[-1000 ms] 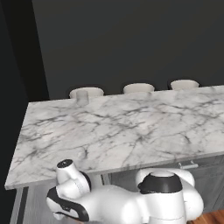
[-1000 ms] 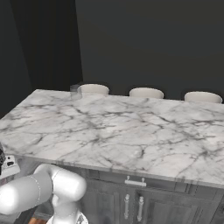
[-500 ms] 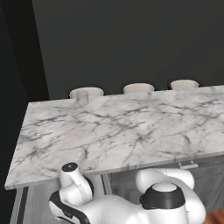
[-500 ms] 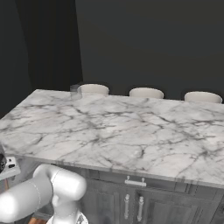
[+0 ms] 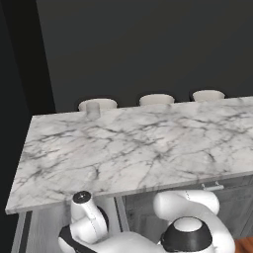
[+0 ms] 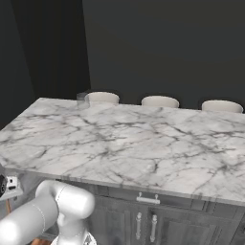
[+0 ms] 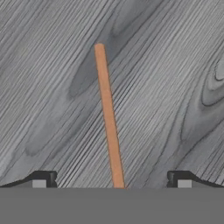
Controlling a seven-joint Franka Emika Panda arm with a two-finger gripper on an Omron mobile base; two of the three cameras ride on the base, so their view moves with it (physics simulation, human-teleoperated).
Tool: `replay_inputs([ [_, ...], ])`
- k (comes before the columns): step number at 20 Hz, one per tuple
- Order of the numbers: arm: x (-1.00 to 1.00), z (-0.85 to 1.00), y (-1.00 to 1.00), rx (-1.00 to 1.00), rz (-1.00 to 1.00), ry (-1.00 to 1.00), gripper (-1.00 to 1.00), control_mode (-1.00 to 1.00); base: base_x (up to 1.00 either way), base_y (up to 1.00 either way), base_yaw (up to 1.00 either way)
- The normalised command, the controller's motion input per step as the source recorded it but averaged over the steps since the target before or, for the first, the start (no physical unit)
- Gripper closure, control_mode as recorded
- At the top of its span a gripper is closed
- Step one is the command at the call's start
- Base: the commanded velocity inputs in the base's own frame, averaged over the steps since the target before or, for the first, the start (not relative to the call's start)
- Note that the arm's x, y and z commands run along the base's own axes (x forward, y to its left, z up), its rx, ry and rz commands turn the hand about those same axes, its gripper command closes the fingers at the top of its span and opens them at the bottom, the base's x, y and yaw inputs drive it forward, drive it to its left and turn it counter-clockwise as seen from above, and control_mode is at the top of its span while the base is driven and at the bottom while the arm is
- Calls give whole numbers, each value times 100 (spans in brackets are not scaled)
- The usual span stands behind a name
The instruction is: Take a straw from the drawer in front and place it inside the glass cup on the dining counter.
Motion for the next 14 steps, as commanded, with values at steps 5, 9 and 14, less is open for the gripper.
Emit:
replay_inputs([
  [5,6,-20,0,5,-13,0,-100,-100,0,0,0],
  [9,16,-23,0,1,-13,0,-100,-100,0,0,0],
  [14,13,-28,0,0,-11,0,-100,-100,0,0,0],
])
